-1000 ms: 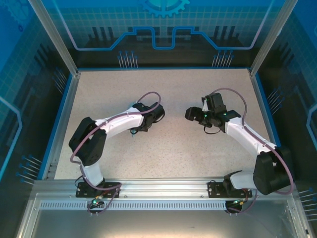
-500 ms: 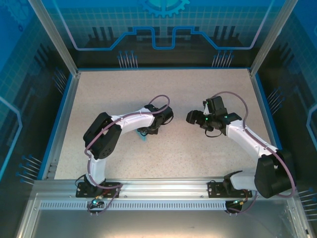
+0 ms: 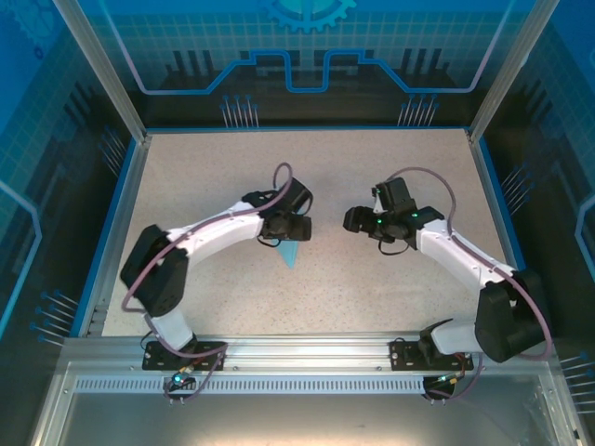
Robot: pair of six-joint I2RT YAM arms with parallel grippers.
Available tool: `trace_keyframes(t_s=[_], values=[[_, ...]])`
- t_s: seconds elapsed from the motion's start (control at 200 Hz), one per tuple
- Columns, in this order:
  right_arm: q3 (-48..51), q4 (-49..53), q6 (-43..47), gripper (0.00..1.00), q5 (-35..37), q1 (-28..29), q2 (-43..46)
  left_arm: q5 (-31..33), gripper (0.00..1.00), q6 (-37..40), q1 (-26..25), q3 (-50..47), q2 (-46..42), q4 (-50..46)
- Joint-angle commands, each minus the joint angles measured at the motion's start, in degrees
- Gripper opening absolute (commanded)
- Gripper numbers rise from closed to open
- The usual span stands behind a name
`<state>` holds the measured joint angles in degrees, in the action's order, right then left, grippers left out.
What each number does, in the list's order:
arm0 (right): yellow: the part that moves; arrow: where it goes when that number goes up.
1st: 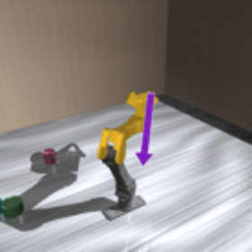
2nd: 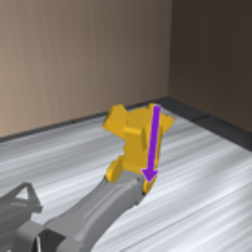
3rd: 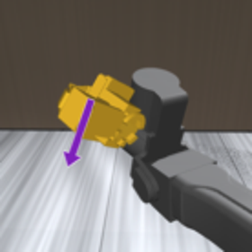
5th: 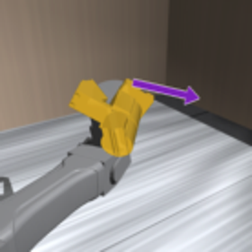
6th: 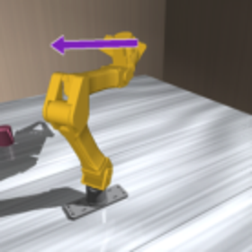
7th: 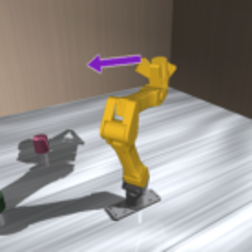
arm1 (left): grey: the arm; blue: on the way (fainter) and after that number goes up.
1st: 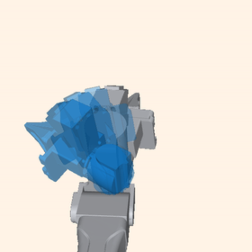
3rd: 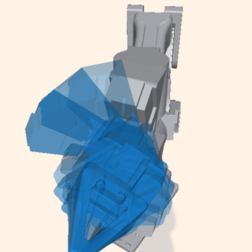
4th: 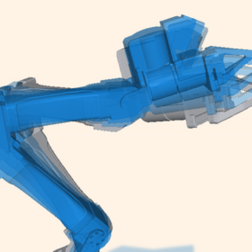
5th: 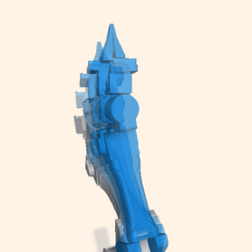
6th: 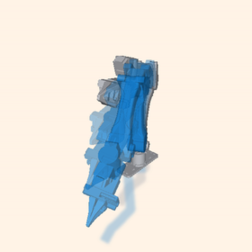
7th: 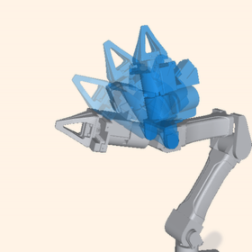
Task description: Fold a paper plane with a square sheet of paper (pick it up from the middle)
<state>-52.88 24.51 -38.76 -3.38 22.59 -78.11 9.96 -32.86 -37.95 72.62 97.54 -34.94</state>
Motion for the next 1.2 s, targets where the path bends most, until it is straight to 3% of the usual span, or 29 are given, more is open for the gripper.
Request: trace_keyframes(t_s=[0.0,0.11,0.235,0.435,0.725,1.195], values=[[-4.8,1.5,2.2,0.75,5.9,6.0,-2.5,-9.2,0.78,0.2,4.4,-4.9,-4.8,7.9],[-9.7,2.7,2.9,0.7,8.2,11.9,-7.1,-14.2,0.8,-1.9,9.9,-10.8,-7.9,13.0],[-16.8,3.5,4.2,0.6,8.9,18.6,-14.4,-14.8,0.82,-3.8,15.0,-16.3,-10.4,15.4],[-27.9,4.8,5.3,0.42,5.2,25.0,-27.0,-17.4,0.85,-6.8,21.2,-23.1,-12.6,19.7],[-32.7,5.6,4.7,0.36,0.8,24.8,-37.5,-19.0,0.86,-8.7,23.9,-26.6,-13.1,22.4],[-30.0,6.5,8.4,0.36,-0.1,21.2,-41.4,-23.0,0.86,-8.7,23.9,-26.1,-9.8,24.8]])
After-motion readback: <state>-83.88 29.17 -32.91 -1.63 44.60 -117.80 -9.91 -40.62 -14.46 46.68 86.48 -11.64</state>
